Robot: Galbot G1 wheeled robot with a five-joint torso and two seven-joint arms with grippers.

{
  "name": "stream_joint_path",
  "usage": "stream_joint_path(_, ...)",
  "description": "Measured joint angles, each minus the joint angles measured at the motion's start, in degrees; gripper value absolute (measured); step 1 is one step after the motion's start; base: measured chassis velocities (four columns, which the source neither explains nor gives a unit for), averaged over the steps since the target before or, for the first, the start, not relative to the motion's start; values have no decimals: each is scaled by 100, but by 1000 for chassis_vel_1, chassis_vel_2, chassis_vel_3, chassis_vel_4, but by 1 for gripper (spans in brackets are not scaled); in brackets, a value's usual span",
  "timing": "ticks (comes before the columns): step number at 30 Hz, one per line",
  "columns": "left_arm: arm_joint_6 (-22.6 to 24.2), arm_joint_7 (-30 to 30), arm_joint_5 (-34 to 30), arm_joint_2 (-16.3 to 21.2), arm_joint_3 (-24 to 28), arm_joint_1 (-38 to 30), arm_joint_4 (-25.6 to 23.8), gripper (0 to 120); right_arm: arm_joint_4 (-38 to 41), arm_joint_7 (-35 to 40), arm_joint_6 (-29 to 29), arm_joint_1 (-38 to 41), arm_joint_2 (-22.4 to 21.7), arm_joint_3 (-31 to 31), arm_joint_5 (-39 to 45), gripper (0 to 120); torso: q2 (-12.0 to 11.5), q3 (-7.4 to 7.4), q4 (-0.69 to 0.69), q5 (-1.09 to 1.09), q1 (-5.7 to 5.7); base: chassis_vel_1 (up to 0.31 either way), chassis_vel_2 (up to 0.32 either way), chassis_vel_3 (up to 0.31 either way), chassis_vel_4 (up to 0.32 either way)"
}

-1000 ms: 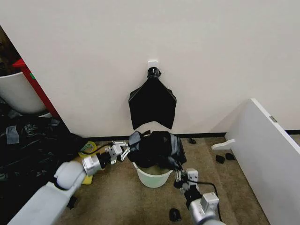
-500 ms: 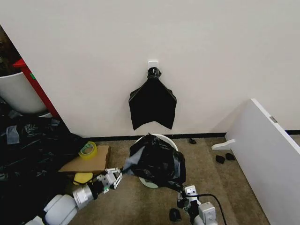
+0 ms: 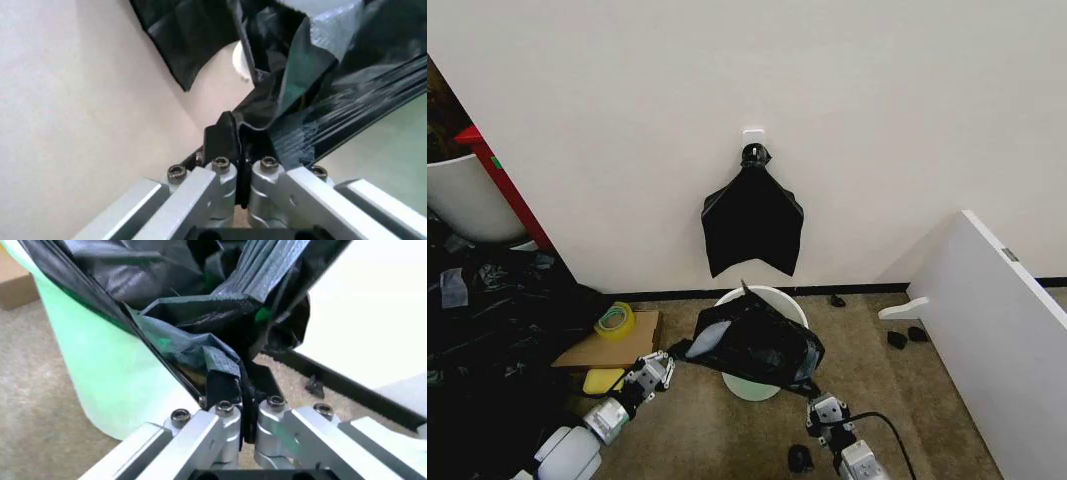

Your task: Place the garbage bag over the trash bin.

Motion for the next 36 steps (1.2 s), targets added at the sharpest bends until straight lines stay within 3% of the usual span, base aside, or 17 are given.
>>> stream_joint_path(10,135,126,-11,-137,88,-123,384,0,-552,-290,51,142,245,25,432,0,0,0,1,0,0,0,0,0,0)
stream_joint_path(18,84,432,-174,-1,41,-39,195,0,-97,-498,42,-126,1,100,904,0,0,1,1,0,0,0,0,0,0)
stream_joint_path(36,543,60,-343,-208,158,-160,396,0,-852,-660,243,211,261,210,771,0,0,0,1,0,0,0,0,0,0)
